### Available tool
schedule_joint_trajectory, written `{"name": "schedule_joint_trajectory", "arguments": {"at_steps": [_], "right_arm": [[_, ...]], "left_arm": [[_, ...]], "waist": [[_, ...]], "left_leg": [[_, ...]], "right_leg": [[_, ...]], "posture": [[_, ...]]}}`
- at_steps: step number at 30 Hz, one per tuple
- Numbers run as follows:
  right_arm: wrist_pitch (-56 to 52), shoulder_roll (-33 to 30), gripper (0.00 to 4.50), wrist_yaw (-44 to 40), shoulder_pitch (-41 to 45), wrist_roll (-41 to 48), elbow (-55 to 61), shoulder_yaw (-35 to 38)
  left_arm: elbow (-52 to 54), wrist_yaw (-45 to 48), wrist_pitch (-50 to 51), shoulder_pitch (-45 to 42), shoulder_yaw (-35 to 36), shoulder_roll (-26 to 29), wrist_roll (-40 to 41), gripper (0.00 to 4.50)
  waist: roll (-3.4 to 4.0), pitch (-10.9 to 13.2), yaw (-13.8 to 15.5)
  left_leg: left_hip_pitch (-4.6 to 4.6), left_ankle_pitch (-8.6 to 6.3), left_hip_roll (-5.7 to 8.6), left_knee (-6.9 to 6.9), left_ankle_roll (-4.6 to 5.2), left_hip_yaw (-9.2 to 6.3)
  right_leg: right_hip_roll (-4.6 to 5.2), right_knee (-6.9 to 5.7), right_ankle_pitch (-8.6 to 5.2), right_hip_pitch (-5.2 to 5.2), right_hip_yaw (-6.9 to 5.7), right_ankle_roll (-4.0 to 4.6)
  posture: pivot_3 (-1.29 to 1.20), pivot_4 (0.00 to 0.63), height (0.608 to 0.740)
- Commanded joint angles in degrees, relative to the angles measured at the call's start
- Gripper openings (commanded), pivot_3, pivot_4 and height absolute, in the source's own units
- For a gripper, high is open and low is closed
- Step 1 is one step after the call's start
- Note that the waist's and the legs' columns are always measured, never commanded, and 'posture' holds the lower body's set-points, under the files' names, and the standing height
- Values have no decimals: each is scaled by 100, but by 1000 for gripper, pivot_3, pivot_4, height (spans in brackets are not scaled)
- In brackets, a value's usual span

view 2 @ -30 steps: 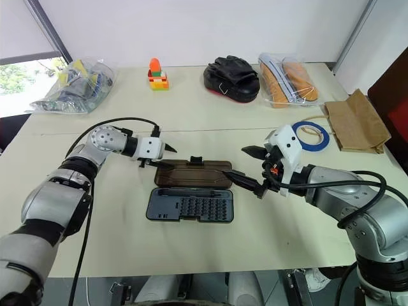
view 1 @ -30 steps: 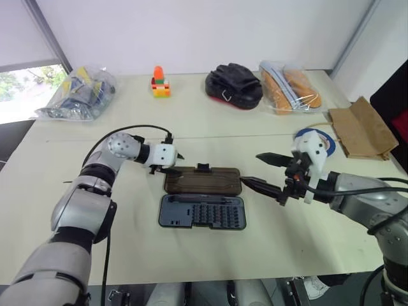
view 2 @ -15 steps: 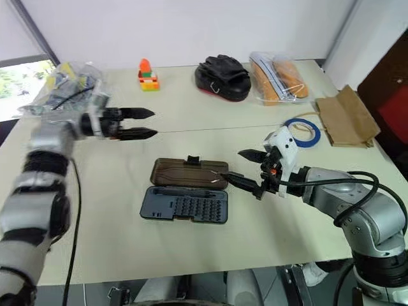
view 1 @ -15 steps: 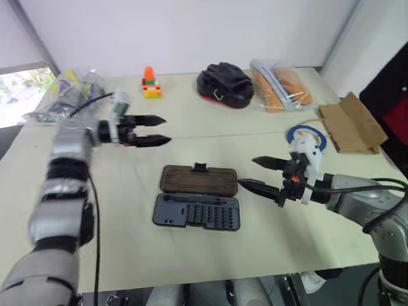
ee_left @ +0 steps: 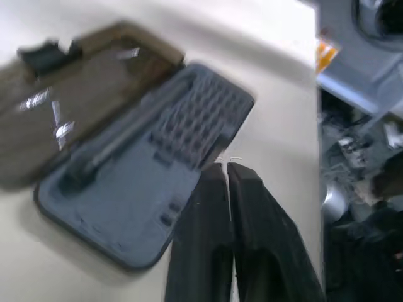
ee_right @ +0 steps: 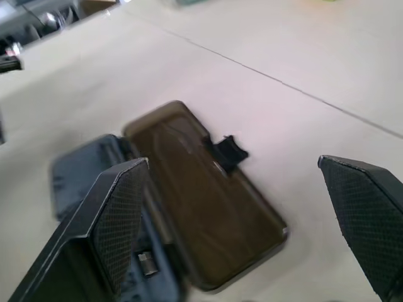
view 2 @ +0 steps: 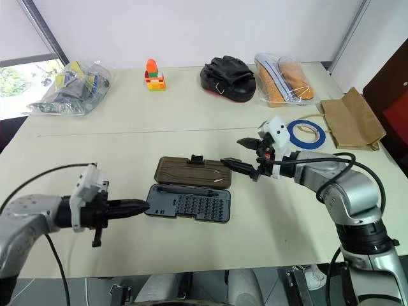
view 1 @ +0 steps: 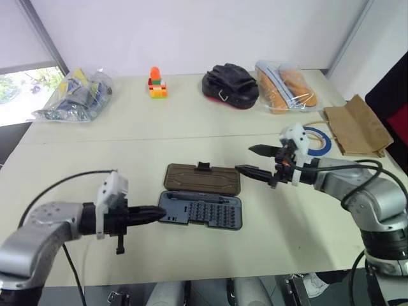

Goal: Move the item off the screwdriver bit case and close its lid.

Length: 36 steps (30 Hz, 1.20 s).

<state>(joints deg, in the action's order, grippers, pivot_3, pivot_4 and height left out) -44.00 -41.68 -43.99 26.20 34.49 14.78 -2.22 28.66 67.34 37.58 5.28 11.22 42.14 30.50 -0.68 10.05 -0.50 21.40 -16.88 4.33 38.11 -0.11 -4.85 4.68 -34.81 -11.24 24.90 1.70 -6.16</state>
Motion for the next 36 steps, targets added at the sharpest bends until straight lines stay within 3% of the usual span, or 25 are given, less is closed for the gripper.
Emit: {"name": "schedule_joint_trajectory", "arguments": {"at_steps": [1,6,10,16,23,27,36], "right_arm": [[323,-35,4500,-220,288,-431,-253,-249],[652,136,4500,-468,613,-877,-721,-585],[756,268,4500,-628,687,-1028,-932,-660],[776,379,4500,-793,612,-1150,-1039,-699],[963,536,4500,-835,780,-1551,-1451,-861],[1148,651,4500,-667,1174,-2178,-2092,-1192],[1368,963,4500,-1174,1796,-2918,-3407,-1838]], "left_arm": [[-64,-209,-671,171,-322,39,-464,27],[-716,-538,-1731,146,-755,-187,-1097,27],[-647,-652,-1526,0,-666,-428,-624,27],[-250,-649,-882,47,-505,-246,147,27],[-1018,-1286,-1458,-253,-1110,-227,-1053,27],[-1204,-1164,-1753,-99,-1464,-51,-1426,27],[-1083,-1394,-1643,66,-1586,-217,-1309,27]], "waist": [[1,1,-8],[3,1,-12],[2,1,-11],[4,2,-21],[5,1,-19],[11,-3,-32],[26,-12,-28]], "left_leg": [[0,0,0,0,0,0],[1,0,-1,-1,0,0],[4,0,-1,-1,0,-3],[5,-1,-1,-2,0,-4],[4,0,0,-3,-1,-2],[1,0,1,-4,-1,-2],[-2,0,1,-10,-1,-3]], "right_leg": [[0,2,0,-1,0,0],[-1,6,1,0,0,2],[0,11,3,0,-2,0],[0,14,4,0,-2,-1],[-2,15,6,0,-3,-1],[-1,19,14,-2,-3,-11],[-1,25,15,-8,-3,-11]], "posture": [[0,150,740],[0,150,740],[0,150,740],[0,150,740],[0,150,740],[0,150,740],[0,150,740]]}}
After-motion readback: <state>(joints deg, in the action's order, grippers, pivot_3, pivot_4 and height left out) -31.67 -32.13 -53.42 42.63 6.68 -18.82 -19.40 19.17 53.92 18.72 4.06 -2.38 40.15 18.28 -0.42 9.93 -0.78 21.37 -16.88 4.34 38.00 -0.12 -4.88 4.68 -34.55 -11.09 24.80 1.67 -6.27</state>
